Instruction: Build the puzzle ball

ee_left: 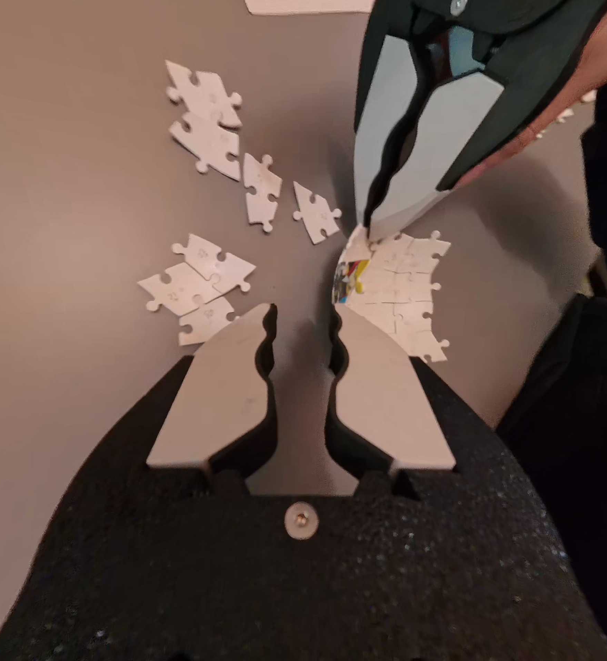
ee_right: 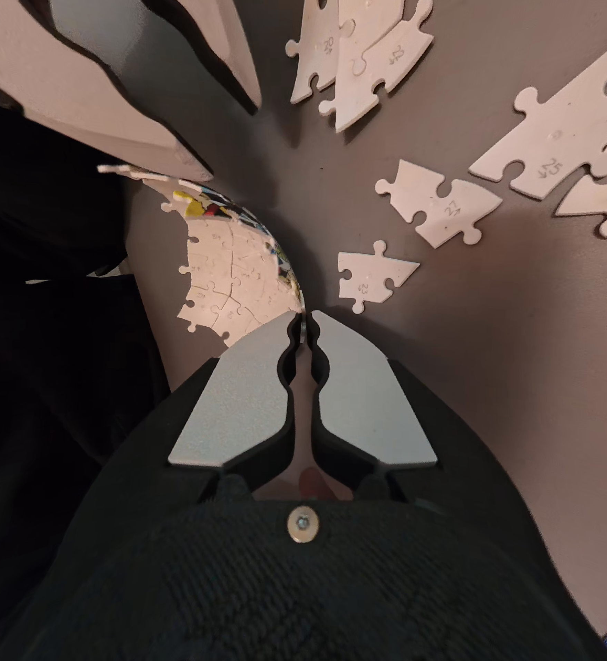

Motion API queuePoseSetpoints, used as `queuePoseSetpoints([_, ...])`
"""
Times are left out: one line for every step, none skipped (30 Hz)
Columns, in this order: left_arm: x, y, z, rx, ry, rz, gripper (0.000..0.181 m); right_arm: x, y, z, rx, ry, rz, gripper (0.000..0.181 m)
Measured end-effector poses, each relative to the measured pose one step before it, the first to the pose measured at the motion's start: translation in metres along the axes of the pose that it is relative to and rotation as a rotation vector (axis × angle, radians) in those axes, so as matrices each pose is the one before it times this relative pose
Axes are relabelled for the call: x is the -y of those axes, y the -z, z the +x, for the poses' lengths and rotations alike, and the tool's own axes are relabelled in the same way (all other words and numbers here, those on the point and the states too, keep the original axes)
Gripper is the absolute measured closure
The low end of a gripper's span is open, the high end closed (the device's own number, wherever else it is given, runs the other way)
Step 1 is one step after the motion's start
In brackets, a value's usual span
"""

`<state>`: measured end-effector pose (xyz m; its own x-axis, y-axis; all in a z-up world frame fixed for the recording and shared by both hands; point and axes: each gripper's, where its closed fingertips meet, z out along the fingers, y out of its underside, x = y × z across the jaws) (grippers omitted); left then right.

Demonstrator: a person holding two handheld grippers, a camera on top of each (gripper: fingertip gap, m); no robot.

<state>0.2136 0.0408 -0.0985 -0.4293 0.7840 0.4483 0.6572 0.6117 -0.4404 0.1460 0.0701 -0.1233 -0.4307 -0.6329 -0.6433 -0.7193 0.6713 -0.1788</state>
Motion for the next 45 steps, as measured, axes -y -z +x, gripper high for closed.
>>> queuePoseSetpoints([0.00352,0.00473,-0.00135,0.0452,-0.0032,0.0179,0.154,0.00061,0.00033,-0.00031,-0.0026,0.005,-0.0001,0.179])
queuePoseSetpoints([0.0043,0.00494,0.00121,0.0241,-0.0033,0.025,0.155,0.00079,0.00013,-0.00028,-0.0016,0.0028,0.0007,0.179])
queuePoseSetpoints([0.00398,0.00489,0.00225,0.0137,-0.0029,0.0255,0.154,0.00074,-0.00013,0.00048,-0.0047,-0.0021,-0.0008,0.178])
queuePoseSetpoints([0.00306,0.00451,0.00007,0.0248,-0.0023,0.0213,0.154,0.00048,-0.00044,0.00078,-0.0052,-0.0003,-0.0028,0.178])
queuePoseSetpoints([0.00165,0.0032,-0.00133,0.028,-0.0019,0.014,0.155,0.00061,-0.00066,0.00029,-0.0027,0.0041,-0.0012,0.178])
queuePoseSetpoints([-0.00076,0.00106,-0.00032,0.0135,-0.0007,0.0012,0.155,0.00038,-0.00067,-0.00038,0.0019,0.0026,-0.0017,0.178])
queuePoseSetpoints([-0.00302,-0.0015,0.00073,-0.0024,0.0007,-0.0131,0.155,0.00085,-0.00032,-0.00051,0.0013,0.0051,0.0014,0.178])
queuePoseSetpoints([-0.0044,-0.00362,0.00132,-0.0128,0.0017,-0.0212,0.155,0.00138,0.00009,-0.00076,0.0004,0.0088,0.0047,0.178])
queuePoseSetpoints([-0.00437,-0.00496,0.00125,-0.015,0.0027,-0.0238,0.155,0.00192,0.00033,-0.00084,0.0004,0.0072,0.0057,0.179])
queuePoseSetpoints([-0.00389,-0.00521,0.00075,-0.0121,0.0012,-0.0233,0.155,0.00196,0.00027,-0.00071,-0.0001,0.0048,0.0047,0.179])
queuePoseSetpoints([-0.00274,-0.00497,0.00022,-0.0078,-0.0025,-0.0195,0.155,0.00133,-0.00006,-0.00015,-0.0037,0.008,0.0007,0.179])
queuePoseSetpoints([-0.00164,-0.0043,0.00013,-0.0077,-0.0032,-0.0142,0.155,0.00097,-0.00039,0.00033,-0.0063,0.01,-0.0022,0.179])
queuePoseSetpoints([-0.0008,-0.00378,0.00072,-0.0128,-0.0012,-0.01,0.155,0.00071,-0.00035,-0.00015,-0.0026,0.0081,-0.0019,0.179])
queuePoseSetpoints([-0.0006,-0.0033,0.00106,-0.0152,0.0016,-0.0086,0.157,0.00051,-0.00045,-0.00073,0.003,0.0054,-0.0007,0.179])
queuePoseSetpoints([-0.00103,-0.00315,0.00124,-0.0169,0.0019,-0.0108,0.16,0.00053,-0.00045,-0.00087,0.0046,0.0033,0.0003,0.179])
queuePoseSetpoints([-0.00185,-0.00302,0.00142,-0.0162,0.0001,-0.0149,0.164,0.00044,-0.00042,0.00001,-0.0002,0.0027,-0.0005,0.179])
queuePoseSetpoints([-0.00208,-0.00281,0.00109,-0.0111,-0.0029,-0.0168,0.167,0.00032,-0.00028,-0.00012,-0.0001,0.0031,0.0009,0.179])
queuePoseSetpoints([-0.00168,-0.00238,0.00041,-0.0038,-0.0049,-0.0139,0.173,0.0002,-0.00011,-0.00054,0.0028,-0.0001,0.0013,0.179])
queuePoseSetpoints([-0.00075,-0.00166,0.00002,-0.0007,-0.0047,-0.0076,0.178,-0.00015,-0.00007,-0.00019,0.0019,0.0009,-0.0005,0.178])
queuePoseSetpoints([0.00044,-0.00078,0.00008,-0.0001,-0.0016,0.0001,0.179,-0.00047,-0.00004,0.0003,-0.0008,-0.0005,-0.0008,0.178])
queuePoseSetpoints([0.00084,-0.00019,0.00032,-0.0021,0.0005,0.0039,0.179,-0.00059,0.00014,0.00026,-0.0006,-0.0033,-0.0005,0.178])
queuePoseSetpoints([0.00061,0.00031,0.0007,-0.004,0.0,0.0041,0.179,-0.00047,0.00071,-0.00014,0.0012,-0.0023,0.0036,0.178])
queuePoseSetpoints([0.00019,0.00043,0.00063,-0.0038,0.0001,0.0026,0.179,-0.00075,0.00169,-0.00047,0.0013,-0.0061,0.0079,0.174])
queuePoseSetpoints([-0.00007,0.00037,0.00013,-0.0004,0.0005,0.0012,0.179,-0.00094,0.00291,-0.00009,-0.0048,-0.0144,0.0102,0.166])
queuePoseSetpoints([-0.00024,0.00049,-0.00055,0.0033,0.0018,0.0004,0.179,-0.00141,0.00388,0.00035,-0.01,-0.0183,0.0102,0.16])
queuePoseSetpoints([0.00006,0.00059,-0.00064,0.0038,0.0046,0.0016,0.179,-0.00184,0.00437,-0.00019,-0.0115,-0.0126,0.0104,0.155])
queuePoseSetpoints([0.00059,0.00083,-0.00084,0.0049,0.005,0.0047,0.179,-0.00135,0.00424,-0.0004,-0.0165,-0.0014,0.0133,0.151])
queuePoseSetpoints([0.00093,0.00076,-0.00092,0.0068,0.0033,0.0054,0.179,-0.00122,0.00286,-0.00067,-0.0147,0.0033,0.01,0.15])
queuePoseSetpoints([0.00088,0.00066,-0.00075,0.007,0.0025,0.0034,0.179,-0.00179,0.00068,-0.00147,-0.0068,0.0043,-0.0017,0.153])
queuePoseSetpoints([0.00082,0.00047,-0.00049,0.0061,0.0015,0.0015,0.179,-0.00183,-0.00153,-0.0014,0.0007,0.0033,-0.0108,0.154])
queuePoseSetpoints([0.00062,0.00031,-0.00009,0.0052,-0.002,0.0006,0.179,-0.00156,-0.00307,-0.00109,0.0069,-0.0029,-0.0129,0.154])
queuePoseSetpoints([0.0006,-0.00003,0.00028,0.0035,-0.0027,0.0004,0.179,-0.00145,-0.00356,-0.00035,0.0114,-0.0062,-0.0143,0.155])
queuePoseSetpoints([0.00023,-0.00012,0.00008,0.003,-0.0003,0.0004,0.179,-0.00012,-0.00326,0.00138,0.004,-0.0058,-0.0064,0.156])
queuePoseSetpoints([0.00015,-0.00018,-0.00009,0.0028,0.0008,0.0,0.179,0.0017,-0.00289,0.0027,-0.0031,-0.0089,0.005,0.156])
queuePoseSetpoints([-0.00007,-0.00007,-0.00017,0.0017,0.0012,-0.0002,0.179,0.00192,-0.00283,0.00145,0.0054,-0.0092,0.0062,0.159])
queuePoseSetpoints([-0.00008,0.0,-0.00015,0.0007,0.0014,-0.0002,0.179,0.0016,-0.0029,0.00007,0.0113,-0.0026,0.0055,0.16])
queuePoseSetpoints([-0.00024,0.00002,-0.00016,-0.0005,0.001,-0.0001,0.179,0.00102,-0.00273,-0.00032,0.0093,-0.0006,0.0016,0.161])
queuePoseSetpoints([-0.00016,0.00002,0.00005,-0.001,0.0008,0.0001,0.179,-0.00014,-0.00255,-0.00025,0.0058,0.0001,-0.0052,0.163])
queuePoseSetpoints([0.00006,0.00009,-0.00008,-0.0009,0.0007,0.0006,0.179,-0.0002,-0.00233,-0.00078,0.0063,0.0041,-0.0062,0.167])
queuePoseSetpoints([-0.00014,-0.00003,-0.00053,0.0022,0.0006,-0.0009,0.179,0.00007,-0.00134,-0.00164,0.0107,0.0074,-0.0034,0.171])
queuePoseSetpoints([0.00002,0.00005,-0.00026,0.0012,0.0004,0.0002,0.179,0.00052,-0.00048,0.0,-0.001,0.001,0.0009,0.172])
queuePoseSetpoints([0.00021,0.00009,-0.00015,0.0,0.0003,0.0009,0.179,0.00024,0.00009,0.00016,-0.0004,-0.0013,0.0003,0.173])
queuePoseSetpoints([0.00025,-0.00005,-0.00018,0.0005,0.0005,0.001,0.179,0.00017,0.00017,0.00017,0.0015,-0.0012,0.001,0.173])
queuePoseSetpoints([0.00024,0.00004,-0.00021,0.0,0.0016,0.0015,0.179,0.00035,0.00024,0.00034,0.0022,0.0,0.0019,0.173])
queuePoseSetpoints([0.00013,-0.00005,-0.00001,-0.0012,0.0017,0.0014,0.179,0.0002,-0.00001,0.00024,0.0035,-0.0008,0.0017,0.173])
